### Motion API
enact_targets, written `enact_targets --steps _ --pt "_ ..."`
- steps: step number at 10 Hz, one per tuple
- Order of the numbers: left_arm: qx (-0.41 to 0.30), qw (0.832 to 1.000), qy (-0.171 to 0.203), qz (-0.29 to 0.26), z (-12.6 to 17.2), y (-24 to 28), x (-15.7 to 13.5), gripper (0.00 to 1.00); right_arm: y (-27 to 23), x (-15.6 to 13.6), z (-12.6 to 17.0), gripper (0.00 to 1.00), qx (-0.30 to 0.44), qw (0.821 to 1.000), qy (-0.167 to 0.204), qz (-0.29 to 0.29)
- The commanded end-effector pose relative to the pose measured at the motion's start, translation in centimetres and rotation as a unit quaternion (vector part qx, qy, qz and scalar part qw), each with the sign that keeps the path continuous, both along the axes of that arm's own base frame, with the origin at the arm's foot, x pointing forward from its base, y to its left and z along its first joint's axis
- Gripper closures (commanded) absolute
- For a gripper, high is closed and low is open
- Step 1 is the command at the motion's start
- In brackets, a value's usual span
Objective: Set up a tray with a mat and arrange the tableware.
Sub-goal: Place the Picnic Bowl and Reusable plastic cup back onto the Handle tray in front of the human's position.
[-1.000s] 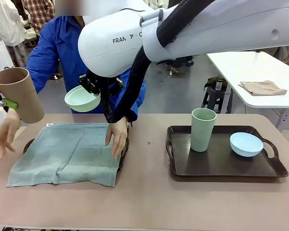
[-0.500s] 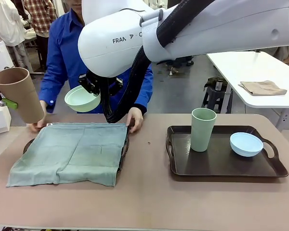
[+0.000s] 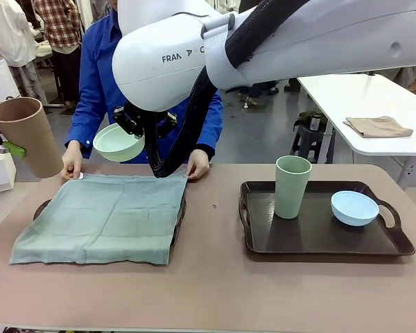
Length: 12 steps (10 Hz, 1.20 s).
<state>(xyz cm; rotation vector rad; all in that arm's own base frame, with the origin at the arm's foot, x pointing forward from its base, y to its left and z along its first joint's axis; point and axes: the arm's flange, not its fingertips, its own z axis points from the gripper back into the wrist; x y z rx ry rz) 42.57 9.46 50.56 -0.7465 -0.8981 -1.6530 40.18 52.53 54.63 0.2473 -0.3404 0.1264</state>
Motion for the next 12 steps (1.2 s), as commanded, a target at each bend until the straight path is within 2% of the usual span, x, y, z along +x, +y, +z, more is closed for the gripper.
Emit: enact_targets --steps 1,5,6,10,12 --pt "0.000 1.000 -0.008 -0.007 0.2 0.0 -0.2 1.00 0.2 0.1 0.0 1.00 -0.003 1.000 -0.006 0.002" --pt "0.000 1.000 -0.008 -0.007 0.2 0.0 -0.2 1.00 0.2 0.1 0.0 1.00 -0.003 1.000 -0.006 0.002" --pt "0.000 1.000 0.000 0.000 0.0 0.0 0.0 0.13 0.0 0.0 0.0 0.94 0.000 1.000 0.000 0.000" --pt "-0.018 0.999 0.030 -0.007 -6.3 -1.2 3.4 0.13 -0.1 5.7 -6.5 0.94 0.008 0.999 0.037 0.000" --pt "-0.023 0.999 0.033 0.003 -8.6 -1.6 4.2 0.13 0.1 7.4 -9.2 0.94 0.006 0.999 0.046 0.001"
